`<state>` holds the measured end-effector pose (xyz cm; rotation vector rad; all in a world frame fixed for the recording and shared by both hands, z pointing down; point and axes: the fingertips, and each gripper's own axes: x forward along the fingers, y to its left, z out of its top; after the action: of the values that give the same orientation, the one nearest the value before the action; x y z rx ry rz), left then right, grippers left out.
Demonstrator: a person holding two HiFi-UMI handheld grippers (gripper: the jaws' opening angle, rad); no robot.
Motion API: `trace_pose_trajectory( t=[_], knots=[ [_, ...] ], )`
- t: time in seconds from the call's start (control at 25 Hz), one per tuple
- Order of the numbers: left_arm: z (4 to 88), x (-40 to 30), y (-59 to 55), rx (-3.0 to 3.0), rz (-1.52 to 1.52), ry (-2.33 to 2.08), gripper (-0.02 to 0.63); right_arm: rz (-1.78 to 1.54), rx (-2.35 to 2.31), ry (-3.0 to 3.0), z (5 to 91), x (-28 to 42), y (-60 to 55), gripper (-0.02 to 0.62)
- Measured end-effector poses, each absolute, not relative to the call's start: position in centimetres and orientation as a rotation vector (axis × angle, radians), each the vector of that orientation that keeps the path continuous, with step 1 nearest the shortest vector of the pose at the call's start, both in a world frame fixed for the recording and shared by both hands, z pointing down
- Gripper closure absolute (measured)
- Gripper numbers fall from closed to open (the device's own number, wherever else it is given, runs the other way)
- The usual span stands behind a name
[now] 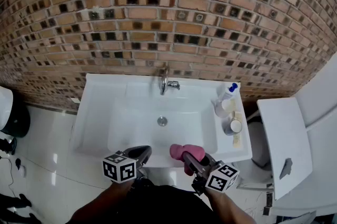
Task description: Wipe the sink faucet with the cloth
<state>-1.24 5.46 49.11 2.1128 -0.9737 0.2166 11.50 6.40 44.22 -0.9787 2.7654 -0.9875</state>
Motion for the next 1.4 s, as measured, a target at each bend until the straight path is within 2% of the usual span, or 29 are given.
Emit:
trace_pose_trajectory(
  t=[0.56, 1.0, 1.4],
  knots=[
    [50.3, -7.5, -1.8, 2.207, 0.288, -0.859, 0.603, -0.94, -1.219, 2.628, 44.4, 6.5, -0.6, 0.534],
    [50.7, -7.2, -4.9, 2.2, 0.248, -0.868, 0.602, -0.969, -1.342, 2.569, 46.0, 9.7, -5.8, 0.534],
    [51.9, -5.9, -6.9, 2.087, 0.213, -1.043, 0.601, -0.991, -1.305, 2.583, 48.7, 13.1, -17.6, 0.534]
  ],
)
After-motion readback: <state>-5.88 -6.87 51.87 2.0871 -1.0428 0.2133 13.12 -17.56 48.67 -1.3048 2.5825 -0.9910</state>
